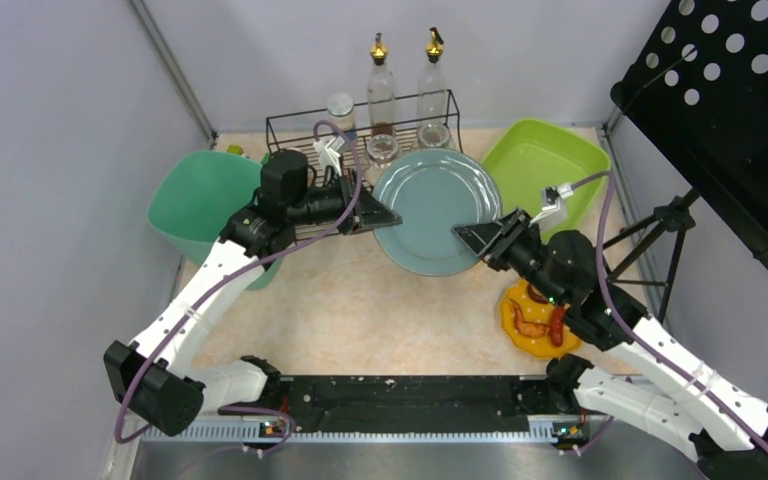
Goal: Clear the kitchen counter
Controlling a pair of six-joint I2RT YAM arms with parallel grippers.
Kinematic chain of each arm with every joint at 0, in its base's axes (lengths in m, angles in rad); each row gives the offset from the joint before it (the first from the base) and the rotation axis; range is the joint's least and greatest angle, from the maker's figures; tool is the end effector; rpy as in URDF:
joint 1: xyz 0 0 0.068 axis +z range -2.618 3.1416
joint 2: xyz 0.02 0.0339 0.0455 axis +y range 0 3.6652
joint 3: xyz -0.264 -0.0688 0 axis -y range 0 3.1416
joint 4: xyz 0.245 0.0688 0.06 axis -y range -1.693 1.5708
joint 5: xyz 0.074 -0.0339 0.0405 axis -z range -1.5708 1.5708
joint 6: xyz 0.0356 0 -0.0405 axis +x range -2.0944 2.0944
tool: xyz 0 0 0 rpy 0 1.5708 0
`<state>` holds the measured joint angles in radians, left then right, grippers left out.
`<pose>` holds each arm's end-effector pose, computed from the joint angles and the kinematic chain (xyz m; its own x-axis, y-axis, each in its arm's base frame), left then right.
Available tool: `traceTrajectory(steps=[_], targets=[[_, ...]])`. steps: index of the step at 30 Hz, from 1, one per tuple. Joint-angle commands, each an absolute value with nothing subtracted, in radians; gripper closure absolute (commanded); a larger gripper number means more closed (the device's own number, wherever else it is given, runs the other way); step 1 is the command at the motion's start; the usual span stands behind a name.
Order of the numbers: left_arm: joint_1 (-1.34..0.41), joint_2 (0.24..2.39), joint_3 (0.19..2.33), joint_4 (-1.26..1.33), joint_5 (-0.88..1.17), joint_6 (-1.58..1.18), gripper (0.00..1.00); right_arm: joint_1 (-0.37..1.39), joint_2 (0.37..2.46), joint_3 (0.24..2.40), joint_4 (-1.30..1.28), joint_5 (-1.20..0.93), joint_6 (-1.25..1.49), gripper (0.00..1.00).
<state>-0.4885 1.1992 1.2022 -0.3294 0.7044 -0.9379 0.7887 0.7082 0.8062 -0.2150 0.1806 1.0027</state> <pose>0.2230 -0.1446 0.3878 -0.8926 -0.2214 -0.3928 0.3036 0.3491 -0.8866 0.1213 0.1131 0.3562 -0.5266 0.6465 -0.5520 -0.2385 0.5109 0.8259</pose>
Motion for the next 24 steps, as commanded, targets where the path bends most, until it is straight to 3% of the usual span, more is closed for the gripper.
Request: traceTrajectory(steps=[1,4,8,10,14,18,19,24], targets=[[-0.493,1.138,1.210,-0.148,0.758,-0.963,1.00,0.782,0.680,0.787,-0.133,0.184,1.033,0.79],[-0.493,1.150,1.200,-0.127,0.762,-0.975,1.00,0.783,0.655,0.772,-0.142,0.204,1.045,1.00],[-0.494,1.165,1.185,-0.114,0.753,-0.981,0.98,0.783,0.610,0.751,-0.149,0.255,1.056,1.00],[-0.493,1.169,1.177,-0.120,0.746,-0.971,0.79,0.784,0.592,0.742,-0.152,0.282,1.062,1.00],[-0.494,1.173,1.173,-0.139,0.740,-0.949,0.54,0.784,0.582,0.736,-0.161,0.328,1.068,1.00],[-0.493,1.163,1.171,-0.176,0.712,-0.910,0.06,0.784,0.565,0.726,-0.166,0.387,1.071,1.00],[-0.492,1.154,1.173,-0.192,0.694,-0.890,0.02,0.784,0.560,0.727,-0.172,0.404,1.068,1.00],[-0.494,1.138,1.212,-0.300,0.625,-0.804,0.01,0.784,0.538,0.746,-0.216,0.506,1.060,1.00]])
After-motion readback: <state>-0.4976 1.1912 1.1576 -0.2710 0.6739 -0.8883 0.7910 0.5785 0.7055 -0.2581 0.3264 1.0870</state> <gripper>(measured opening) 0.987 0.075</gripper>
